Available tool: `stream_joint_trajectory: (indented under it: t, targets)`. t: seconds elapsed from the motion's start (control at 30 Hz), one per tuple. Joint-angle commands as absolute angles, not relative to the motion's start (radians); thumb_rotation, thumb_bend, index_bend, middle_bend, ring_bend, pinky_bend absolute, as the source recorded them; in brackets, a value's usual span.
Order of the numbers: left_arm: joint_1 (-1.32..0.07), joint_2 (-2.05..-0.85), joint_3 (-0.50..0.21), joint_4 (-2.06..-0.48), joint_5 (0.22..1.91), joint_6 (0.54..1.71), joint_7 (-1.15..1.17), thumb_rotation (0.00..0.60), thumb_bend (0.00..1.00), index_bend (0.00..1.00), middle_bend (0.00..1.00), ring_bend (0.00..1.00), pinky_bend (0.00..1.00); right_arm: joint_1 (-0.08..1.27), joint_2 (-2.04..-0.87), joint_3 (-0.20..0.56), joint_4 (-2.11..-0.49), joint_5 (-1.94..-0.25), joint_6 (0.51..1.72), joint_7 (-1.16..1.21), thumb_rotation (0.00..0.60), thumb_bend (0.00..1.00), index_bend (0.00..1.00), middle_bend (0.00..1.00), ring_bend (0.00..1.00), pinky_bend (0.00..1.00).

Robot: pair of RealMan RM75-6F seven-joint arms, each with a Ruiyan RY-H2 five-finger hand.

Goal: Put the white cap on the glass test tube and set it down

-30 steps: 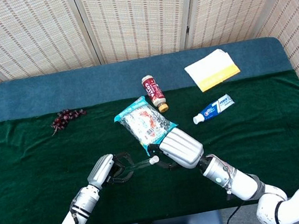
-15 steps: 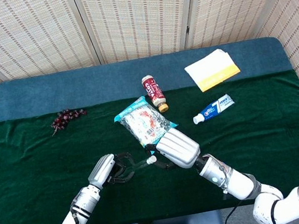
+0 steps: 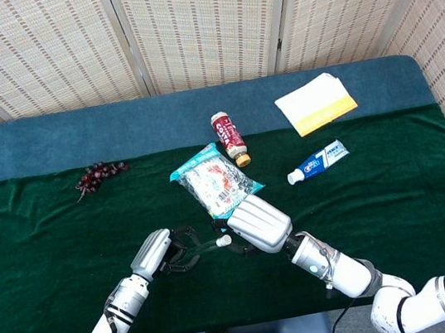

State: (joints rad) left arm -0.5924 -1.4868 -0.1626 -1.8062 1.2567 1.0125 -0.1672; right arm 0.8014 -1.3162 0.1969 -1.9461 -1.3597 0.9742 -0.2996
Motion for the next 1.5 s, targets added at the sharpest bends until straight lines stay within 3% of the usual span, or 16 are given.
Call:
stream_joint_trajectory:
  t: [0.03, 0.27, 0.57, 0.77, 1.13, 1.5]
  targets:
    - [-0.592, -1.486, -0.162, -1.805, 1.258, 1.014, -0.167, 0.6, 0.55, 0.72, 1.0, 1.0, 1.0, 0.802, -1.319, 0.195, -1.944, -1.358, 0.975, -0.3, 0.583, 0.58, 0.75, 0.96, 1.0, 1.0]
    - [-0.59, -1.486, -0.16, -1.804, 1.258, 1.016, -0.167, 0.6, 0.55, 0.72, 1.0, 1.0, 1.0, 0.804, -1.322, 0.192, -1.94, -1.357, 0.98, -0.301, 0.578, 0.58, 0.72, 0.96, 1.0, 1.0]
    - [-0.587, -1.481, -0.158, -1.799, 1.256, 1.017, -0.169, 0.6, 0.55, 0.72, 1.0, 1.0, 1.0, 0.802, -1.311, 0.187, -1.947, -1.344, 0.98, -0.306, 0.574, 0.58, 0.34, 0.95, 1.0, 1.0]
    - [-0.585, -1.472, -0.158, -1.797, 1.255, 1.018, -0.17, 0.6, 0.55, 0.72, 1.0, 1.0, 1.0, 0.799, -1.3, 0.185, -1.958, -1.337, 0.985, -0.308, 0.575, 0.49, 0.15, 0.95, 1.0, 1.0]
    - [-0.587, -1.441, -0.148, -1.759, 1.248, 1.023, -0.082, 0.6, 0.55, 0.72, 1.0, 1.0, 1.0, 0.747, -1.215, 0.178, -2.004, -1.363, 1.05, -0.293, 0.575, 0.49, 0.12, 0.95, 1.0, 1.0]
    - [-0.618, -1.508, -0.102, -1.646, 1.122, 1.009, 0.241, 0.6, 0.55, 0.73, 1.0, 1.0, 1.0, 0.621, -1.071, 0.116, -2.001, -1.408, 1.142, -0.25, 0.58, 0.49, 0.12, 0.95, 1.0, 1.0]
